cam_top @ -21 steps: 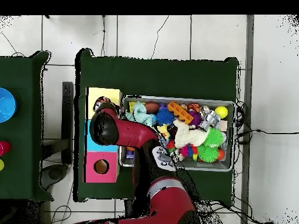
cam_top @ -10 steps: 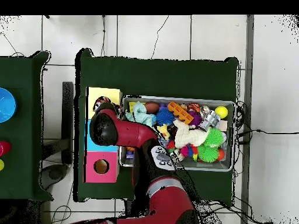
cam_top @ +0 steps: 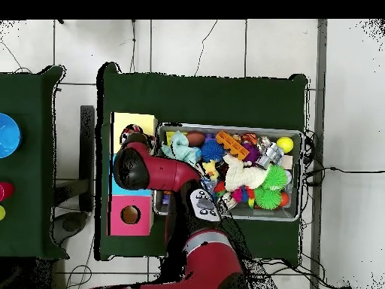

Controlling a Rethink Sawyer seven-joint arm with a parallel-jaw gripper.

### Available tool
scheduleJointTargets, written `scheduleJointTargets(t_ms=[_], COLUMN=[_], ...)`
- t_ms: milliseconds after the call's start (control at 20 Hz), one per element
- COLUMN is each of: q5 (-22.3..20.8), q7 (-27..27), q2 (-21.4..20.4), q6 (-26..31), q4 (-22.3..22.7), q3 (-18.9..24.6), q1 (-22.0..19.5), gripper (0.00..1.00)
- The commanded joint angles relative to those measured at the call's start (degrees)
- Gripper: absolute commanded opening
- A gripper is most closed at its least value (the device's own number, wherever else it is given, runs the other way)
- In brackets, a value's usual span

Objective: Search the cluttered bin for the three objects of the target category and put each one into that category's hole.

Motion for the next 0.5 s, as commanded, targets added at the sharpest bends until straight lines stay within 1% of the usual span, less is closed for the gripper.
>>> scheduleJointTargets(t_ms=[50, 100, 150, 300, 350, 450, 500], q5=[-2.8, -2.22, -2.05, -2.05, -2.2, -2.94, -3.8], q7=[7.31, 7.52, 7.52, 6.57, 6.53, 6.48, 6.16], q2=[9.43, 9.36, 9.32, 9.29, 9.34, 9.42, 9.31], q6=[-3.09, -2.92, -2.38, -0.61, -1.02, -0.8, -1.73], q4=[-0.12, -0.13, -0.13, -0.81, -1.03, -0.84, -0.95], q3=[-2.56, -3.3, -3.33, -3.42, -3.58, -2.13, -1.99], q1=[-1.31, -0.68, -0.66, -0.71, -0.63, -1.78, -1.9], gripper=[0.0, 0.0, 1.0, 1.0, 1.0, 1.0, 1.0])
